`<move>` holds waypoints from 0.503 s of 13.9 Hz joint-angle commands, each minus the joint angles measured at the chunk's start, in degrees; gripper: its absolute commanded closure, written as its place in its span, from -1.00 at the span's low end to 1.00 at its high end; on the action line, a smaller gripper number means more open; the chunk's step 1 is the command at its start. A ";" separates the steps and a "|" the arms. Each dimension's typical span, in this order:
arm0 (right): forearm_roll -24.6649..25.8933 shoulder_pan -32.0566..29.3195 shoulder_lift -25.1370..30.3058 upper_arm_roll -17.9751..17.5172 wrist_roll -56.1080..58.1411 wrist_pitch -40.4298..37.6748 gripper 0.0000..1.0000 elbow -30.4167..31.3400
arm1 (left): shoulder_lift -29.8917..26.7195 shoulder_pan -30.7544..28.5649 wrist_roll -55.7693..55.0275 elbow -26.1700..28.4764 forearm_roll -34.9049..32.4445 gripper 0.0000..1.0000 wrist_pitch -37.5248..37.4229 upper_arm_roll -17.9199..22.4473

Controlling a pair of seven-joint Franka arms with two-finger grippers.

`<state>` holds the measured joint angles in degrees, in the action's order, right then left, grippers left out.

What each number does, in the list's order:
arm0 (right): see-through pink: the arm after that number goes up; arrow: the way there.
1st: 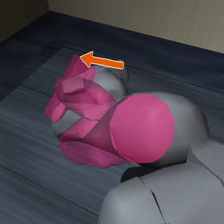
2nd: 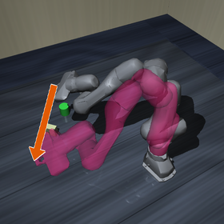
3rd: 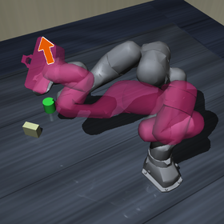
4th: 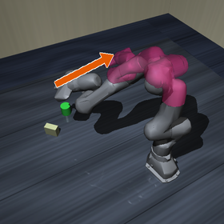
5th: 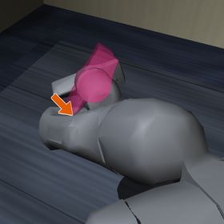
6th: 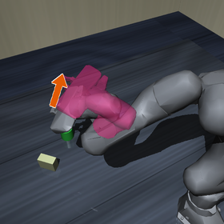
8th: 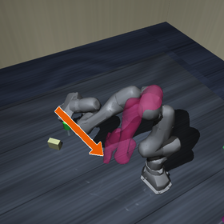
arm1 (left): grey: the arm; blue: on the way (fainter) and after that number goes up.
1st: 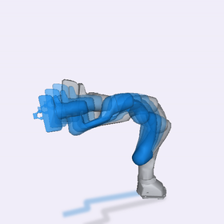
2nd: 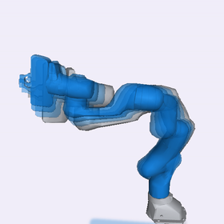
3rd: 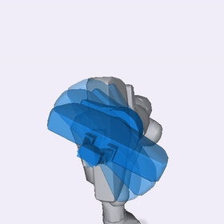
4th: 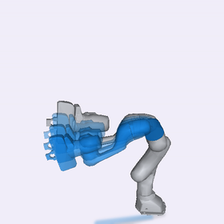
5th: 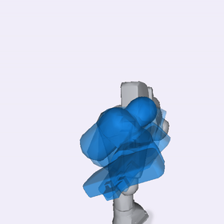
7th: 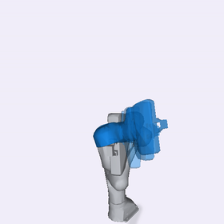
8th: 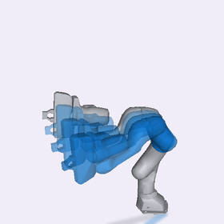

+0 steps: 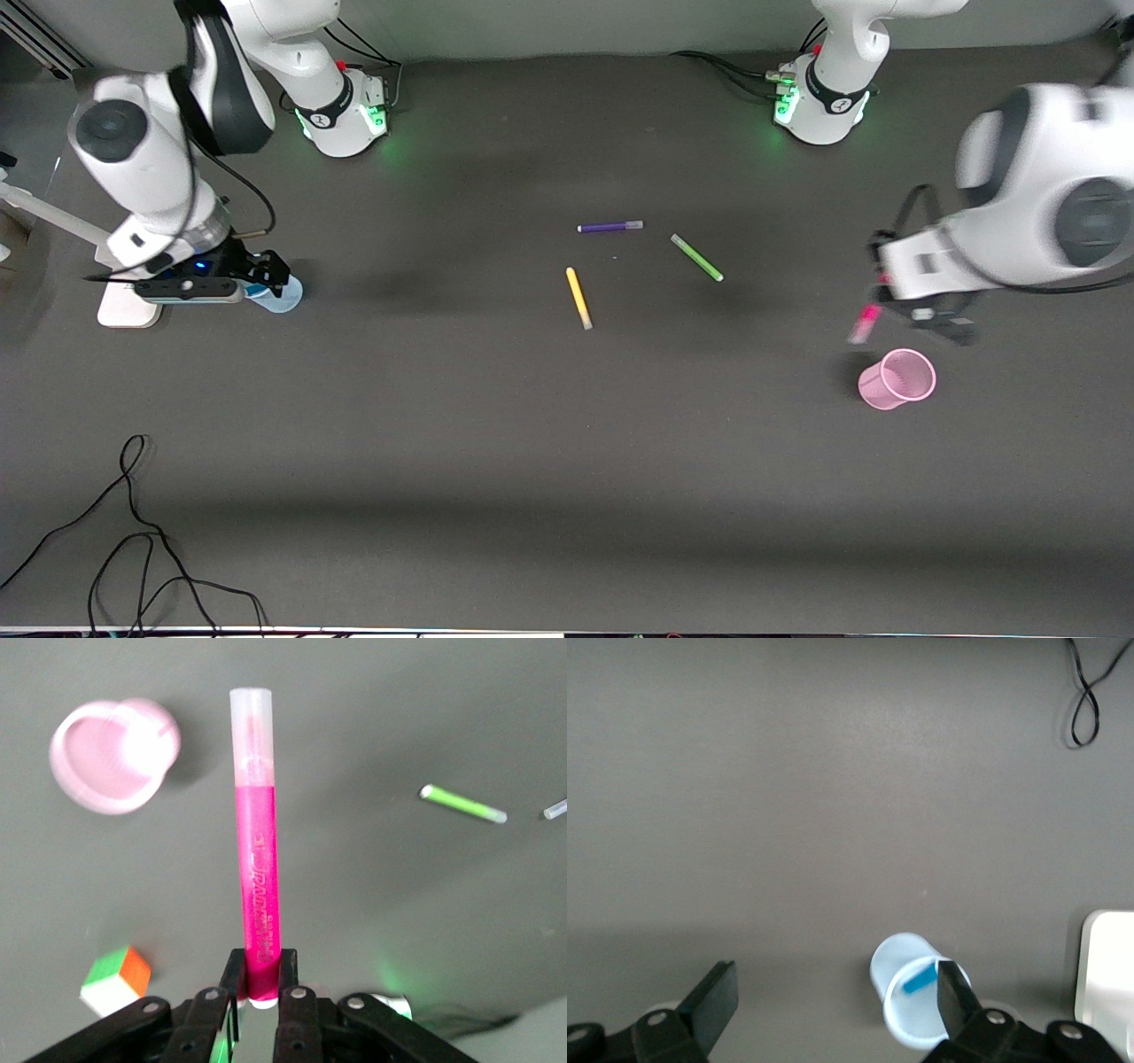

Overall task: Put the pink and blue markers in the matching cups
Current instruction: 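Lift the pink marker with the left gripper and carry it to the pink cup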

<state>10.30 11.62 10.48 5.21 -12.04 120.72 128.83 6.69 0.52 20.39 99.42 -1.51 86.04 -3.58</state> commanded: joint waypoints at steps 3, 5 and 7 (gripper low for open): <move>-8.81 -0.10 -1.33 0.59 2.46 -12.50 -1.00 -15.16 | 3.50 -7.11 -4.99 -5.55 -2.69 1.00 -5.26 -0.73; -9.51 -0.11 -3.01 0.59 2.46 -15.59 -1.00 -18.61 | 5.08 -7.81 -7.54 -5.90 -3.58 1.00 -5.70 -0.73; -9.77 -0.28 -3.10 1.12 2.46 -15.43 -1.00 -18.62 | 8.76 -7.73 -12.10 -7.91 -4.37 1.00 -5.70 -0.73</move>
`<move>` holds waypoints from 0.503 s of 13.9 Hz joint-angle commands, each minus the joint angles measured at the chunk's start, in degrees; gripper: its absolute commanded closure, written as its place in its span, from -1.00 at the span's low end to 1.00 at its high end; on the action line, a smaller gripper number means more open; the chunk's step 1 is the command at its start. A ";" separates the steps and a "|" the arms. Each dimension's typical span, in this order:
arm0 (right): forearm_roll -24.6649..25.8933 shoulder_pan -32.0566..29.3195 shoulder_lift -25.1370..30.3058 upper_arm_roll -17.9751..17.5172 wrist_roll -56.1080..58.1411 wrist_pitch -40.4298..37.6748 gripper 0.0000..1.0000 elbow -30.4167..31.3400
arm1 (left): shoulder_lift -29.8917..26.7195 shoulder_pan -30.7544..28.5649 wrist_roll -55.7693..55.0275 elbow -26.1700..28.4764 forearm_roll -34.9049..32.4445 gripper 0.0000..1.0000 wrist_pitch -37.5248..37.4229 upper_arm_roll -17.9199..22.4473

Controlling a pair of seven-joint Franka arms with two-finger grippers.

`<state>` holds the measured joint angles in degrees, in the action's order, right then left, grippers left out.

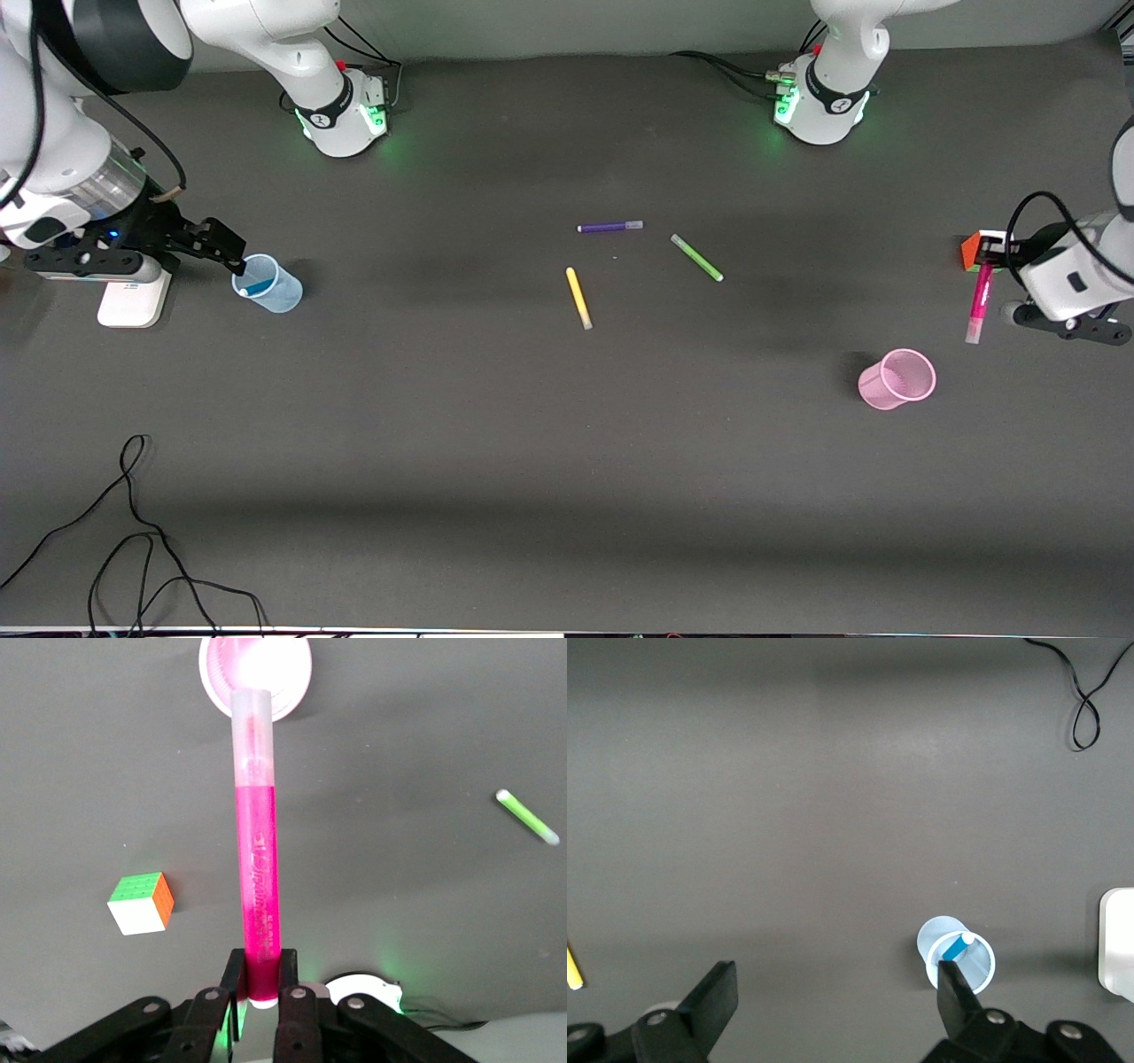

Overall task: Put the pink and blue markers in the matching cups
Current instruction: 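Lift the pink marker with the left gripper and carry it to the pink cup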

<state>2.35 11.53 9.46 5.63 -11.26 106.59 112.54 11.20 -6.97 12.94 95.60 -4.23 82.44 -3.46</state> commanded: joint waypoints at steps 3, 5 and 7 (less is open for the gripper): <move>-4.19 -0.11 -2.08 0.96 1.68 -1.47 -1.00 -1.88 | 10.84 0.20 -11.34 -7.35 -1.66 1.00 -2.28 -0.93; -4.19 -0.11 -2.43 0.96 1.77 -1.47 -1.00 -1.88 | 15.23 0.55 -13.03 -9.72 -1.66 1.00 -2.28 -1.02; -4.19 -0.11 -2.87 1.05 1.68 -1.65 -1.00 -1.18 | 18.58 1.07 -13.56 -11.31 -1.66 1.00 -2.28 -1.29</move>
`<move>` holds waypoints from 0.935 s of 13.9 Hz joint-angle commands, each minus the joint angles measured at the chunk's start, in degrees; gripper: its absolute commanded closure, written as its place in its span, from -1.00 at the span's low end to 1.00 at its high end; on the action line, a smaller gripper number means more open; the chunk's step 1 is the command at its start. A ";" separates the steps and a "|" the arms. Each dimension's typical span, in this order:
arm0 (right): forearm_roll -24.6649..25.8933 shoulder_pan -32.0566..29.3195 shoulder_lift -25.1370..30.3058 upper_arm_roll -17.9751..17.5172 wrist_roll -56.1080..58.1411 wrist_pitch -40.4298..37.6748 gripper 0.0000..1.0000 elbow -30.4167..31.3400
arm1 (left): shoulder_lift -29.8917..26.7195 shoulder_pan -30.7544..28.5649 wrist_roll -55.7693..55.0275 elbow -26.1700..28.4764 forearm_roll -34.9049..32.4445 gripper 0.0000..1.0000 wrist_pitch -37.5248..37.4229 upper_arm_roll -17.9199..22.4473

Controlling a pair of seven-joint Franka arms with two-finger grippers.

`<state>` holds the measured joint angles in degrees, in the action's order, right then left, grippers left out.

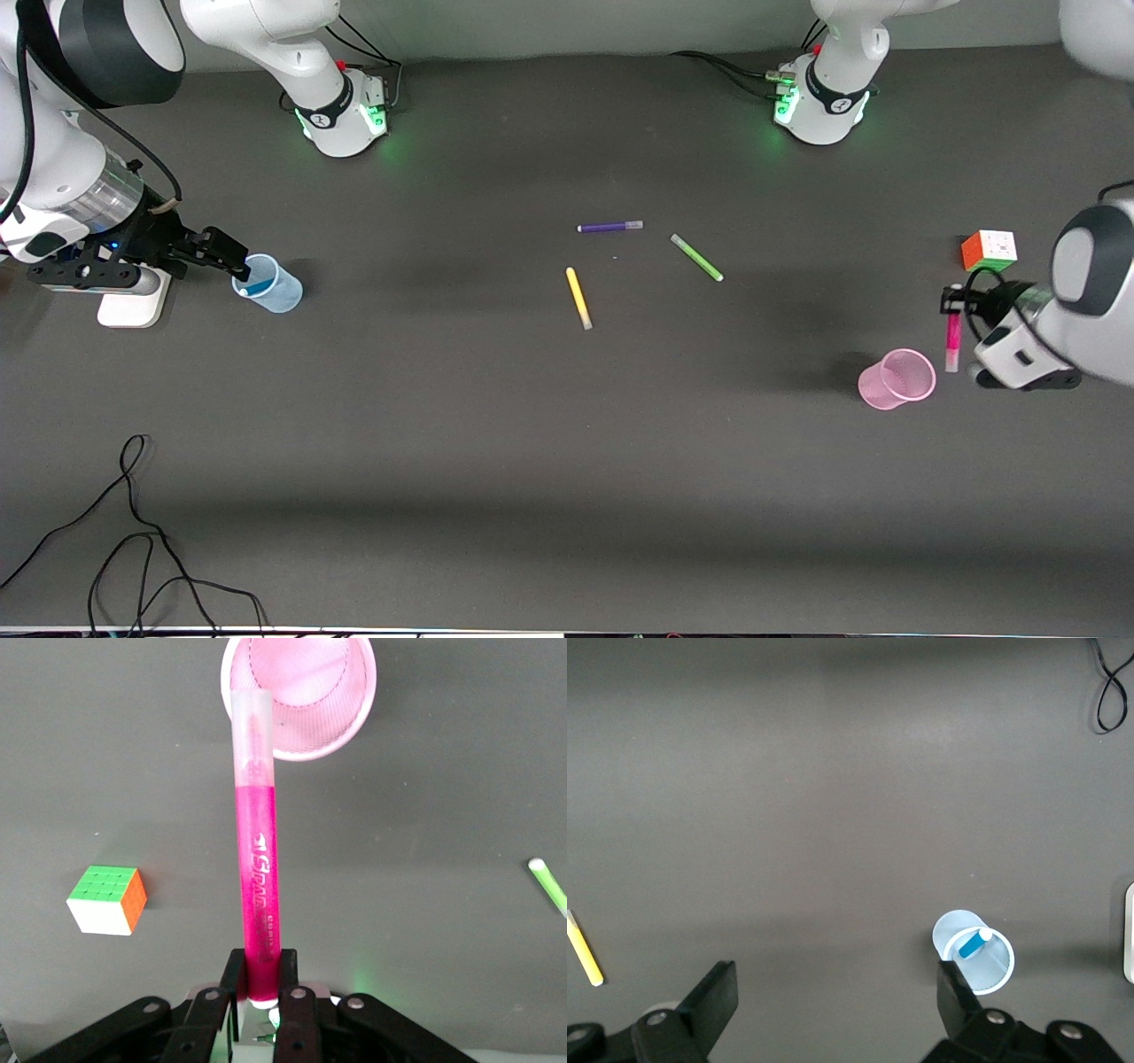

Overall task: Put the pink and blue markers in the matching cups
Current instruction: 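Lower the pink marker into the pink cup and open the left gripper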

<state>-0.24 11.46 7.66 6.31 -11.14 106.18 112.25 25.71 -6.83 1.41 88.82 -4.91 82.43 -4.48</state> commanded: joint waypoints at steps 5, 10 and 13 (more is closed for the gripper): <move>-1.17 0.06 -1.07 0.37 1.56 -1.24 -1.00 -0.63 | 7.68 1.73 -2.29 -4.71 -0.98 1.00 -3.15 -0.26; -0.90 0.15 -0.98 0.37 1.56 -1.50 -1.00 0.33 | 9.62 2.08 -2.29 -4.71 -1.06 1.00 -3.94 -0.26; -0.55 0.15 -2.20 0.37 0.77 -1.16 -1.00 0.34 | 10.94 2.08 -2.29 -4.80 -1.15 1.00 -4.03 -0.18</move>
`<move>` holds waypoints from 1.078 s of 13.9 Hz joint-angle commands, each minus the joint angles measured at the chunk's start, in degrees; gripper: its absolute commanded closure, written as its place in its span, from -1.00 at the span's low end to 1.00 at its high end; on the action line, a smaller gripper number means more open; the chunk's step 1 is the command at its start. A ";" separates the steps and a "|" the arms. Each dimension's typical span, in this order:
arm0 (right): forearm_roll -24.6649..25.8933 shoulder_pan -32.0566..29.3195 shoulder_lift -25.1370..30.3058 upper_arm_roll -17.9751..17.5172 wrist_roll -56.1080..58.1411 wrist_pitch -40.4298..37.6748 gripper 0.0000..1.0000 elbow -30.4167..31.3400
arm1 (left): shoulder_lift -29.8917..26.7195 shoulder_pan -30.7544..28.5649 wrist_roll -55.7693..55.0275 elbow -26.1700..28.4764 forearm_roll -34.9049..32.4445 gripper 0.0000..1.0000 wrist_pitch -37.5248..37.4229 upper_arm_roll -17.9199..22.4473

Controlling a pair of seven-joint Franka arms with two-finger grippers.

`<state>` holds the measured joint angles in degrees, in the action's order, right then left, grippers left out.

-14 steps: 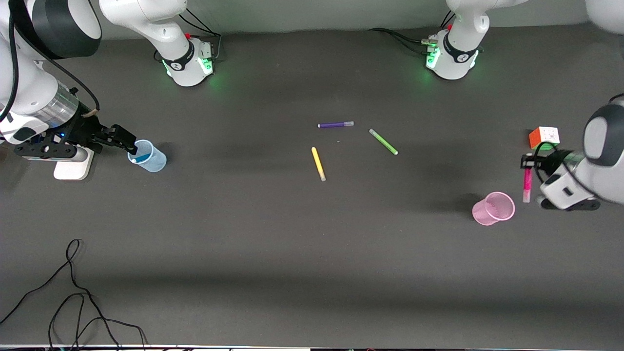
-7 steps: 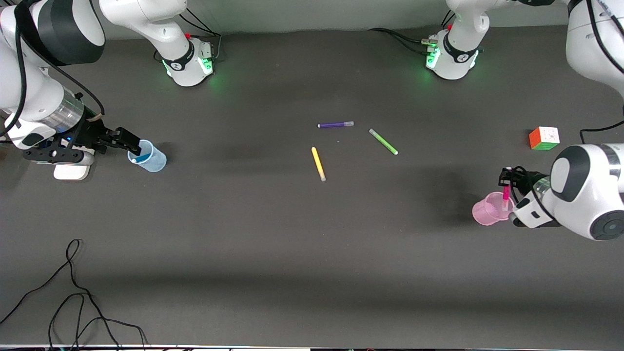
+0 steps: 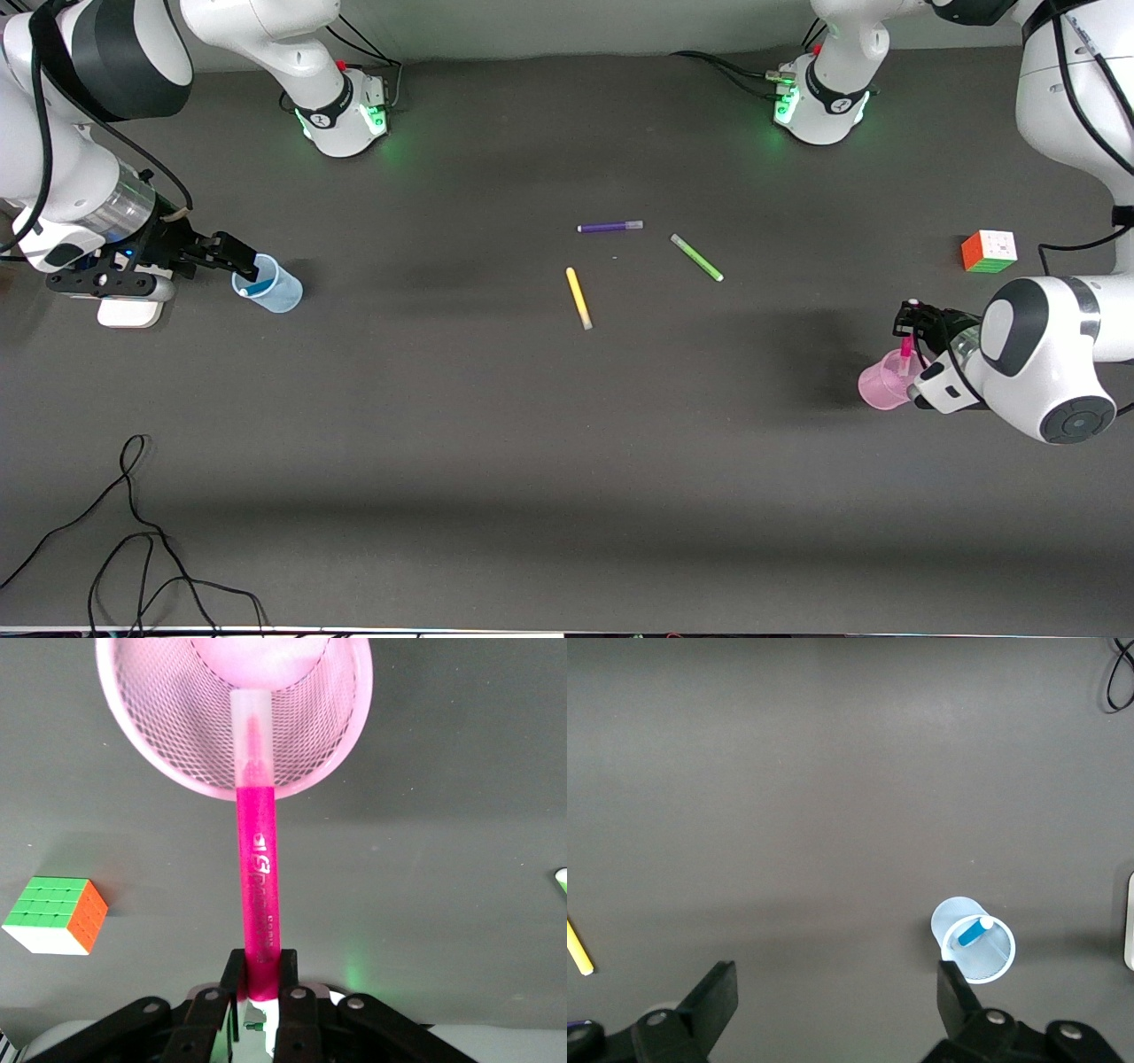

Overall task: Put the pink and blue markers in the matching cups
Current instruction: 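Lower the pink marker into the pink cup and open the left gripper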

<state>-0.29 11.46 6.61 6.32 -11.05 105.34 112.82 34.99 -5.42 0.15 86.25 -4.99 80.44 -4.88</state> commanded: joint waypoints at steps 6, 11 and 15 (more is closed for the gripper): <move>1.08 0.40 -1.16 0.89 0.51 2.15 -1.00 -0.76 | 4.11 0.58 -0.68 -6.43 -1.33 -0.99 -4.49 0.23; 1.08 0.31 -2.04 1.15 1.38 2.24 -1.00 -0.67 | 4.20 1.11 -0.94 -11.35 -2.12 -0.99 -8.01 0.23; 1.17 0.40 -1.43 1.15 1.91 3.64 -1.00 -0.85 | 0.97 2.42 -1.21 -12.86 -3.61 -0.99 -9.94 0.49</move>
<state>0.30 11.49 5.10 7.00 -10.66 108.29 112.80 37.65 -4.83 0.09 75.17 -6.77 73.08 -4.86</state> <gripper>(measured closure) 0.000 0.000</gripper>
